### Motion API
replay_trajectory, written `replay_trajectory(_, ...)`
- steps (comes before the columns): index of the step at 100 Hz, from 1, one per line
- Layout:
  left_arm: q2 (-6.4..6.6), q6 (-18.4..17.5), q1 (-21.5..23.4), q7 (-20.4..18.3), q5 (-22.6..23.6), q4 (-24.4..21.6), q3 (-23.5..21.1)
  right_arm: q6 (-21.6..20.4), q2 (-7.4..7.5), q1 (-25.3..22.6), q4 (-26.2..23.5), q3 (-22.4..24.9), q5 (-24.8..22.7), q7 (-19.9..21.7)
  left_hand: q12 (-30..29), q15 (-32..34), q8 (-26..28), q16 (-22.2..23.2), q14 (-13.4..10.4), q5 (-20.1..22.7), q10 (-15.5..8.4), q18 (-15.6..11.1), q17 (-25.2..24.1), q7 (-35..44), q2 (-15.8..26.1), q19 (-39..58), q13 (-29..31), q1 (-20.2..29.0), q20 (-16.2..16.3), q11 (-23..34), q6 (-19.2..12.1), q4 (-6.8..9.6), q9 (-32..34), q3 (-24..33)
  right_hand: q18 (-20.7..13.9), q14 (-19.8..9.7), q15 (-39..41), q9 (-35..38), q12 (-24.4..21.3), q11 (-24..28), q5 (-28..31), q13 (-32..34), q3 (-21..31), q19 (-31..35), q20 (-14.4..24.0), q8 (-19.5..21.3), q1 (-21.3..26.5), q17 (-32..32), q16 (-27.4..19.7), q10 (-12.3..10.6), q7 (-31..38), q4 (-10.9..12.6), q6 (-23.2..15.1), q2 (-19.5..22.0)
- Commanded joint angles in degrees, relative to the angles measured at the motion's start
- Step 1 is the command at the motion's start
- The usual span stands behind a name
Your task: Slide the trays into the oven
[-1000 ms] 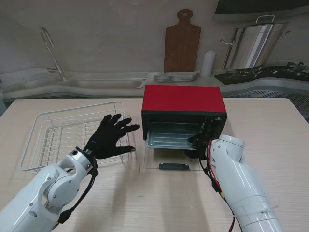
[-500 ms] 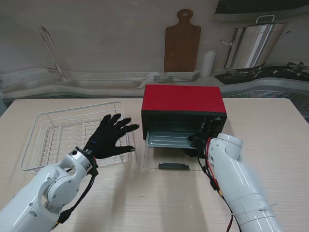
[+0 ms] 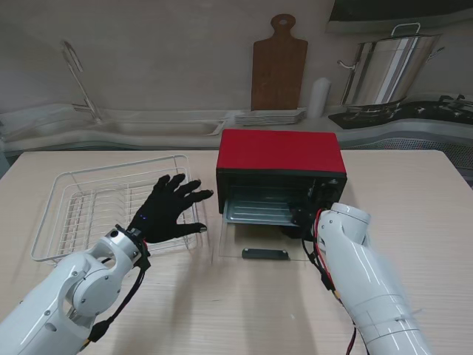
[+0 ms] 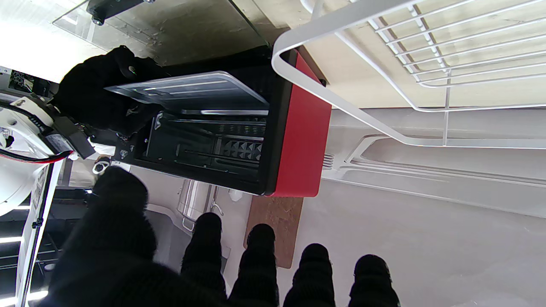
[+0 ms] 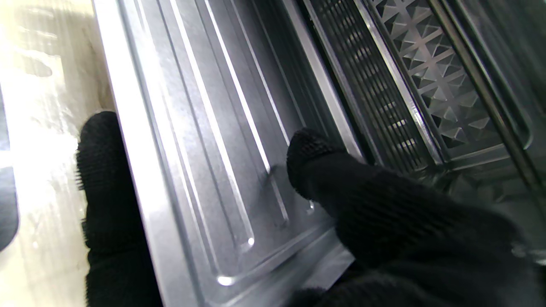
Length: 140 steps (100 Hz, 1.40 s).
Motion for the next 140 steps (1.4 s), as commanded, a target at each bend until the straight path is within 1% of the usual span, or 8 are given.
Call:
replay_trajectory(1,-0.26,0.1,0.5,-0.8,-0.1,-0.6,-0.1,0.3,-1.09,-0.7,1.1,-0.6,-0.4,1.2,-0.9,-0.9,-0.5,-0.5,-1.4,-1.3,-0.6,-1.2,-0.5,-0.5,2.5,-2.8,-1.7,0.3,-0.9,-0.6,0.3,2.24,-2.2,-1.9,-1.9,-0.1,-0.3,-3.6,1.1,1.5,0.4,-0.7,1.8,-1.3,1.1,3.1,-3.2,-3.0,0.7,0.7,-1.7,3.1,0.4,-1.7)
replay_trajectory(6,-0.27,0.1,0.5,-0.7,-0.1,-0.7,-0.2,0.4,-1.11,-0.7,1.2,-0.5,-0.7,1.3,-0.9,-0.9,-0.5,-0.5,-1.4,-1.3,-0.7,-1.2,-0.5,-0.5,2.4,-2.8,-1.7,0.3,-0.9,-0.7,0.5,2.24,-2.3,-1.9,-1.1,0.3,-0.7,-2.9,0.7,0.8,0.9,-0.4,2.5,-1.2,1.2,4.1,-4.3,-3.0,0.4,1.2,-2.6,4.1,0.9,-2.2)
replay_trajectory(22,-0.28,0.1,0.5,-0.7,-0.1,-0.7,-0.2,0.3,-1.05,-0.8,1.4,-0.1,-1.2,1.6,-0.8,-0.9,-0.4,-0.5,-1.4,-1.4,-0.5,-1.2,-0.5,-0.5,2.4,-2.7,-1.7,0.4,-0.9,-0.6,0.6,2.24,-2.3,-1.9,1.4,1.5,-4.6,0.1,-1.4,-4.1,1.3,0.5,2.9,-2.4,0.2,4.0,-6.8,-2.5,-1.5,2.3,-5.5,4.3,1.9,-3.1)
replay_trajectory(45,-0.28,0.1,0.5,-0.7,-0.2,-0.7,-0.2,0.1,-0.72,-1.1,1.4,0.3,-2.0,3.2,-0.8,-0.9,-0.4,-0.6,-1.4,-1.4,-0.5,-1.2,-0.5,-0.5,2.4,-2.7,-1.7,0.3,-0.9,-0.5,0.7,2.22,-2.3,-1.9,4.4,1.9,-10.1,1.3,-3.3,-9.2,-1.4,0.3,-0.2,-4.1,-2.0,1.9,-9.0,-3.6,-3.9,2.0,-7.2,4.6,1.6,-0.8)
replay_trajectory(61,-0.29,0.1,0.6,-0.6,-0.1,-0.7,-0.2,0.1,-0.55,-1.3,1.3,0.6,-2.1,3.8,-0.8,-0.9,-0.3,-0.5,-1.5,-1.4,-0.6,-1.2,-0.5,-0.5,2.5,-2.7,-1.7,0.3,-0.8,-0.5,0.8,2.21,-2.3,-1.8,5.4,2.2,-7.5,1.0,-2.5,-8.0,-2.7,0.9,-1.9,-0.9,-0.6,1.6,-9.9,-2.7,-2.6,2.0,-6.1,4.9,1.5,0.3)
replay_trajectory(96,-0.31,0.3,0.7,-0.5,-0.1,-0.8,-0.2,0.8,0.02,-1.8,1.6,1.8,-3.3,7.0,-0.7,-0.9,-0.2,-0.5,-1.5,-1.3,-0.5,-1.3,-0.5,-0.4,2.4,-2.7,-1.7,0.3,-0.8,-0.5,0.9,2.19,-2.3,-1.8,10.8,2.7,-7.0,1.2,-2.8,-8.7,-5.0,1.1,-8.4,1.9,2.3,0.7,-13.1,-3.6,-2.4,0.9,-5.9,5.8,0.6,4.1)
replay_trajectory(113,-0.32,0.4,0.7,-0.5,-0.2,-0.8,-0.2,1.5,0.25,-1.9,1.6,2.3,-3.9,8.4,-0.7,-0.9,-0.2,-0.6,-1.5,-1.3,-0.5,-1.3,-0.5,-0.4,2.4,-2.7,-1.7,0.3,-0.8,-0.4,1.0,2.19,-2.2,-1.8,11.3,2.8,-5.7,1.2,-2.7,-8.6,-5.4,2.1,-9.4,4.1,3.7,0.6,-13.8,-1.8,-2.0,0.8,-6.0,6.0,0.5,4.8)
replay_trajectory(140,-0.35,0.4,0.7,-0.3,-0.1,-0.8,-0.2,2.6,0.72,-2.3,1.4,2.9,-5.3,11.1,-0.6,-0.8,-0.1,-0.5,-1.5,-1.2,-0.6,-1.3,-0.5,-0.4,2.4,-2.8,-1.7,0.3,-0.8,-0.4,1.2,2.17,-2.2,-1.8,11.9,3.2,-6.9,0.2,-2.9,-9.1,-6.5,1.6,-11.0,3.4,3.7,0.4,-14.9,-1.6,-2.6,0.4,-6.7,6.4,0.0,5.8)
